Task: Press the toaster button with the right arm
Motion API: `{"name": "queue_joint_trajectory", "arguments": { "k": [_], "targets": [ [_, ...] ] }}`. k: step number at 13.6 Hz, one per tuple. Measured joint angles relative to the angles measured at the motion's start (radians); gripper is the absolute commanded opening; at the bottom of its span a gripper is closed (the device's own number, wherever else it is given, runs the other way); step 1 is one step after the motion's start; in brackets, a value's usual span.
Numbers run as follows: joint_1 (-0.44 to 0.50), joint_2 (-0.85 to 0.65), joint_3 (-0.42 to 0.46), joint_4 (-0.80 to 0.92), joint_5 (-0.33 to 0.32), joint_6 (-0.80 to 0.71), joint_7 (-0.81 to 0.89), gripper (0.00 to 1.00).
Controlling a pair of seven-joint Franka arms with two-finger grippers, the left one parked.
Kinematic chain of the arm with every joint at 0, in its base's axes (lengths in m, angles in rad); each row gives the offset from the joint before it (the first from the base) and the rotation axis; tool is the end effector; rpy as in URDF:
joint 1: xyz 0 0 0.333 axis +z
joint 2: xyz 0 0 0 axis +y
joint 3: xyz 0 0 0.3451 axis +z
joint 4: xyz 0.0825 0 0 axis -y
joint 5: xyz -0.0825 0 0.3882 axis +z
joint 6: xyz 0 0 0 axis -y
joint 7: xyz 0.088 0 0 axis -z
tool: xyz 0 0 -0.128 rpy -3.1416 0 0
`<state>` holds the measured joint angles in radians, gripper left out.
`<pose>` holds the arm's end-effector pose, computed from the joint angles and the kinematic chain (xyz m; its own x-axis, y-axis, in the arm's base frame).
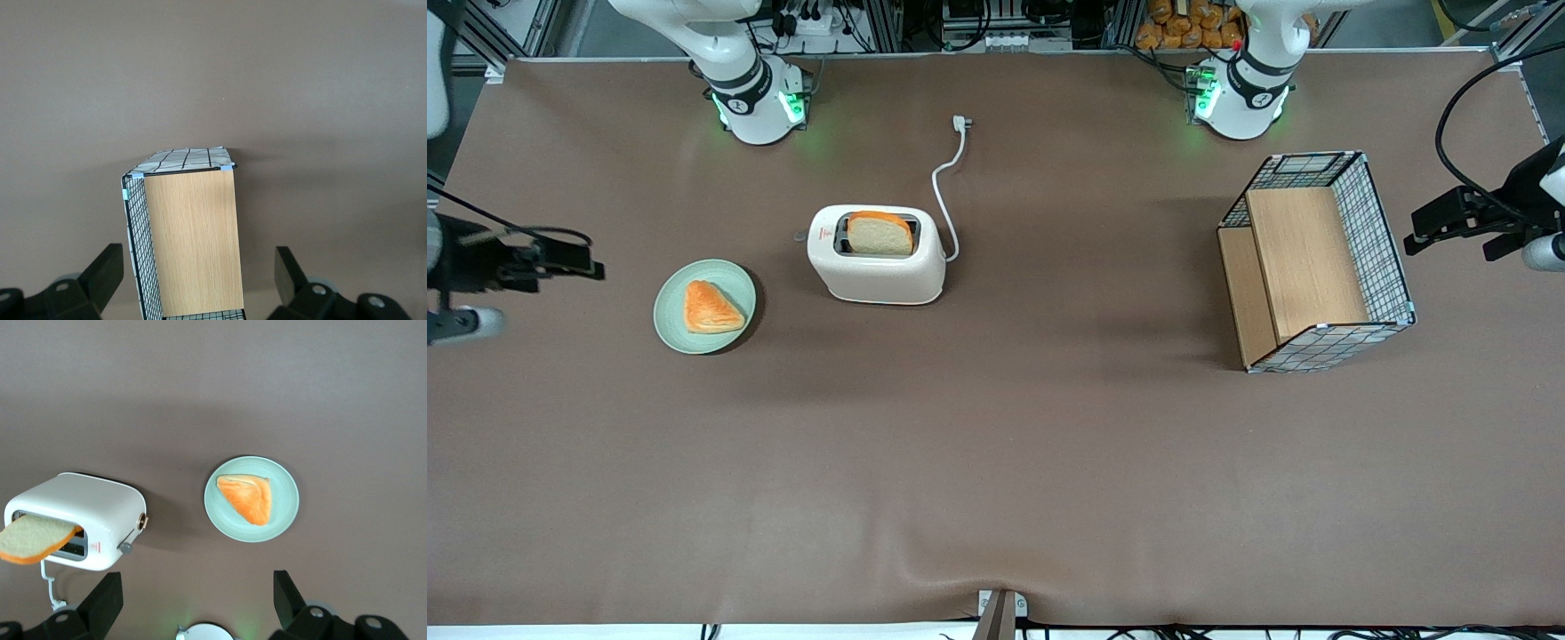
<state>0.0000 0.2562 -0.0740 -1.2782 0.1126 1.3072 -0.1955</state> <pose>0.6089 -0.0222 0.5989 0.9682 0.1491 -0.2010 0.1234 -0.9831 -0.1353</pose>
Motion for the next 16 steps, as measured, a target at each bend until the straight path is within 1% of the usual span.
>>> {"name": "queue_joint_trajectory", "arguments": {
  "k": [2, 5, 7, 13, 16],
  "targets": [
    [-0.003, -0.021, -0.001, 0.040, -0.016, -0.033, 0.013, 1.00],
    [-0.015, -0.085, -0.003, 0.038, -0.022, -0.043, 0.128, 1.00],
    [-0.022, -0.115, -0.004, 0.021, -0.022, -0.035, 0.156, 1.00],
    [-0.030, -0.231, -0.005, -0.170, -0.022, 0.072, 0.164, 1.00],
    [-0.030, -0.250, -0.004, -0.200, -0.022, 0.087, 0.175, 1.00]
  ]
}}
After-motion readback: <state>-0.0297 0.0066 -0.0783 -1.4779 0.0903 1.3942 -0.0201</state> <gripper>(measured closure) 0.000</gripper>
